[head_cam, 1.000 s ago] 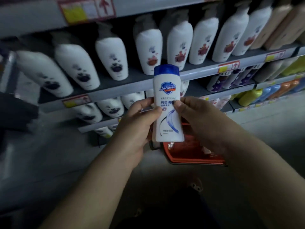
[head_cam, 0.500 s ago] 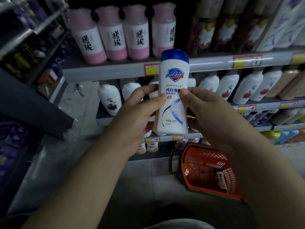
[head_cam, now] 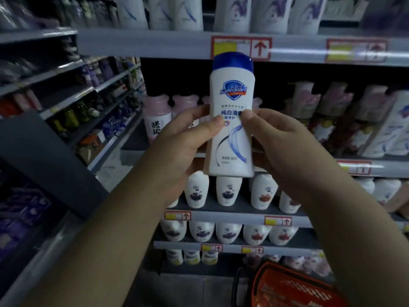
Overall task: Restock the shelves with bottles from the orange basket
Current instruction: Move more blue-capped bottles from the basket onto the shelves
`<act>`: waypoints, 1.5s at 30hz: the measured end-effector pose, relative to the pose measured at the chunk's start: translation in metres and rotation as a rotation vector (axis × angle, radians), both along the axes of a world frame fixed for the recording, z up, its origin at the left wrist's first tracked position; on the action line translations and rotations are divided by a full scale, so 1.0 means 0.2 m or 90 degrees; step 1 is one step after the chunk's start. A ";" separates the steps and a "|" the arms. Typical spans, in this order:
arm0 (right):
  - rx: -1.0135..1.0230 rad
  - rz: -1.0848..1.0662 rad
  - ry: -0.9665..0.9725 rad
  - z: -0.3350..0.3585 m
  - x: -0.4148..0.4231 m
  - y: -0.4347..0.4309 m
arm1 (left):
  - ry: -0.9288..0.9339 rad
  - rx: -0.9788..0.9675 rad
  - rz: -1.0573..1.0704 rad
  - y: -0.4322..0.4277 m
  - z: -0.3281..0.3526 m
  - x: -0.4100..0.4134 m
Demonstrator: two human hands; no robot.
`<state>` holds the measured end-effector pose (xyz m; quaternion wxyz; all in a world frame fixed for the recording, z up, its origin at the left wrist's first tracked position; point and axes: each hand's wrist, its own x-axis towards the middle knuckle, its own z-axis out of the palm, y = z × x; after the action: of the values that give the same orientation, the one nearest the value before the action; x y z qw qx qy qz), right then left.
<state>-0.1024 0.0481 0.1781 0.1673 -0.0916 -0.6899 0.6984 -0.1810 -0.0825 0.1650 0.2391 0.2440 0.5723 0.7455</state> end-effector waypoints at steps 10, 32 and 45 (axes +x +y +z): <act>0.042 -0.002 0.083 0.22 -0.38 -0.16 | 0.079 0.048 0.004 -0.16 0.23 -0.40; 0.478 -0.223 0.262 0.71 -1.11 -0.44 | 0.326 0.155 0.171 -0.33 0.72 -1.07; 0.478 -0.273 0.193 0.68 -1.39 -0.45 | 0.389 0.077 0.181 -0.35 0.67 -1.29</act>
<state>-0.3799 -0.0415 0.3148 0.4288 -0.0621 -0.8283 0.3552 -0.4399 -0.1516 0.2982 -0.0651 0.3876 0.6008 0.6962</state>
